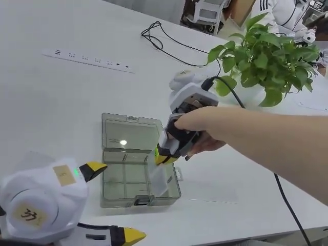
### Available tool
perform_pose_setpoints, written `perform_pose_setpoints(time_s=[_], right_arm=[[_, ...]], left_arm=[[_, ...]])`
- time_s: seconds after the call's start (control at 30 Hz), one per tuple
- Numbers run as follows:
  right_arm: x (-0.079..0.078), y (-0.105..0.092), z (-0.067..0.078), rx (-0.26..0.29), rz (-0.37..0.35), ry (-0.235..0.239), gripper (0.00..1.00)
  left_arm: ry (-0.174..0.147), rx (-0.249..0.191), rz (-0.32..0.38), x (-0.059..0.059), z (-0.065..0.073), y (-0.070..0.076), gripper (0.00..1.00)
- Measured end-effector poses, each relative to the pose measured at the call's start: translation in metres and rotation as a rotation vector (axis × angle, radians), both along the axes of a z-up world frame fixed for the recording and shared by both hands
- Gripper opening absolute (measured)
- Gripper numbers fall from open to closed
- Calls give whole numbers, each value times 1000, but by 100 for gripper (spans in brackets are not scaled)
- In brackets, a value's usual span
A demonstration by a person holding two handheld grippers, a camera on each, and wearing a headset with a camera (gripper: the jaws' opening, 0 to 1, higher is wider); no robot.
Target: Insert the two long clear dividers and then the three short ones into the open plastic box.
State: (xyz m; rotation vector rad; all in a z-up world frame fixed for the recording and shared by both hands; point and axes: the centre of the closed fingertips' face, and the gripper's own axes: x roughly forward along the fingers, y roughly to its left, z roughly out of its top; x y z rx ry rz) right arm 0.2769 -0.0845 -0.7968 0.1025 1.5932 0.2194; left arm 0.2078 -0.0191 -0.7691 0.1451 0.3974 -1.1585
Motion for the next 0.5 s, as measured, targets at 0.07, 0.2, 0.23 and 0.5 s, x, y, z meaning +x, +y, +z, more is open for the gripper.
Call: perform_pose_setpoints(time_s=[0.07, 0.2, 0.23, 0.5], right_arm=[[0, 1, 0, -4, 3, -1, 1], [-1, 2, 0, -25, 25, -6, 1], [-1, 2, 0, -25, 25, -6, 1], [0, 2, 1, -33, 36, -9, 1]], left_arm=[[0, -2, -1, 0, 0, -1, 87], [-2, -5, -2, 0, 1, -2, 86], [-2, -5, -2, 0, 2, -2, 86], [-1, -5, -3, 0, 1, -2, 86]])
